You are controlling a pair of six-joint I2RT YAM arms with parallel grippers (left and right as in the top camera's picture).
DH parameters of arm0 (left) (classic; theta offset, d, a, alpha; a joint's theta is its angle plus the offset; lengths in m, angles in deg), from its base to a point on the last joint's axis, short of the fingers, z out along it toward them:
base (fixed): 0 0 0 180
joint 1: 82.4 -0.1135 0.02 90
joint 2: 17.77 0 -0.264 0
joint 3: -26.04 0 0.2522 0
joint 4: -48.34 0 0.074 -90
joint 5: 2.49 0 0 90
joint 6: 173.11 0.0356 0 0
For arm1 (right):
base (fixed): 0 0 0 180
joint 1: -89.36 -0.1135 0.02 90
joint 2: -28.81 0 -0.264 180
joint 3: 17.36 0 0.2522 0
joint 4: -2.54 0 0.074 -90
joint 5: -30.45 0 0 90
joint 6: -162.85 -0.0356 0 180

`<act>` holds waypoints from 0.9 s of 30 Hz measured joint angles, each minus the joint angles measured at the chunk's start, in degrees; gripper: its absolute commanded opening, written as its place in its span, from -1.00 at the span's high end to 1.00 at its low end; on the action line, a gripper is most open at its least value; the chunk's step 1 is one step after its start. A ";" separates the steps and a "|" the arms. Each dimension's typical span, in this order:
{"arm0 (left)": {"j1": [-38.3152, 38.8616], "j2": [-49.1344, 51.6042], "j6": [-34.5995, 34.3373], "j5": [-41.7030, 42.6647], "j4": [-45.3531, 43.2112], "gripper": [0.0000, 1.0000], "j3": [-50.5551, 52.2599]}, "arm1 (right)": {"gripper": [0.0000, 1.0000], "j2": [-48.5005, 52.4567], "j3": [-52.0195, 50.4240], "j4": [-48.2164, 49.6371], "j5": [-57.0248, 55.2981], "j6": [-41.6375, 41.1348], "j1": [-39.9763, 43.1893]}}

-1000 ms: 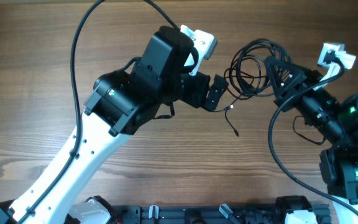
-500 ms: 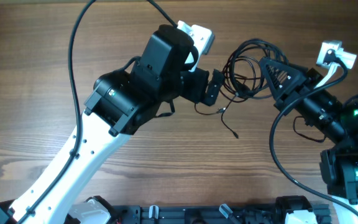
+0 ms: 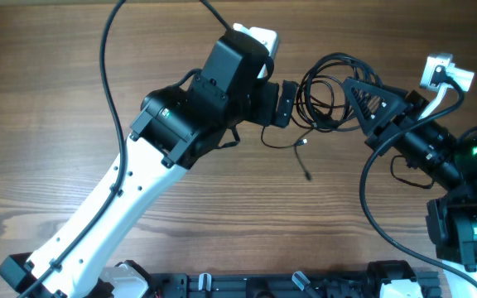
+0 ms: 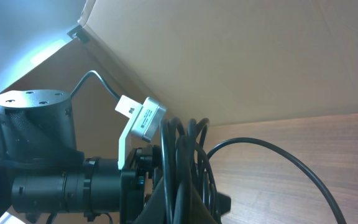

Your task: Untangle cables

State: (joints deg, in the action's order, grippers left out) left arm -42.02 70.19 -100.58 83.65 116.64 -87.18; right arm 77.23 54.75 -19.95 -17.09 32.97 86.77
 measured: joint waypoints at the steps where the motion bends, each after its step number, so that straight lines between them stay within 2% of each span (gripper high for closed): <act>1: 0.00 0.00 -1.42 -1.64 0.48 -1.00 0.00 | 0.91 0.00 0.00 0.02 -0.02 0.00 0.00; 5: -0.09 0.00 -12.22 -11.15 3.65 -1.00 0.00 | 0.91 0.00 0.00 0.00 0.00 0.00 0.00; 11: -3.15 0.00 -24.30 -14.21 5.64 -1.00 0.00 | 0.91 0.02 0.00 -2.01 -0.50 0.81 0.00; 16: -5.49 0.00 -28.68 -10.23 5.38 -1.00 0.00 | 0.91 0.13 0.00 -7.56 -4.22 2.69 0.00; 20: -7.45 0.00 -32.89 -6.05 5.29 -1.00 0.00 | 0.91 0.26 0.00 -7.98 -6.12 4.02 0.00; 27: -11.47 0.00 -47.82 1.31 5.25 -1.00 0.00 | 0.91 0.26 0.00 -8.22 -9.66 4.39 0.00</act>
State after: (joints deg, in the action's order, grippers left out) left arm -53.49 70.19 -148.41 84.97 121.89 -87.18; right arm 77.49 54.75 -28.17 -26.75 37.37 86.77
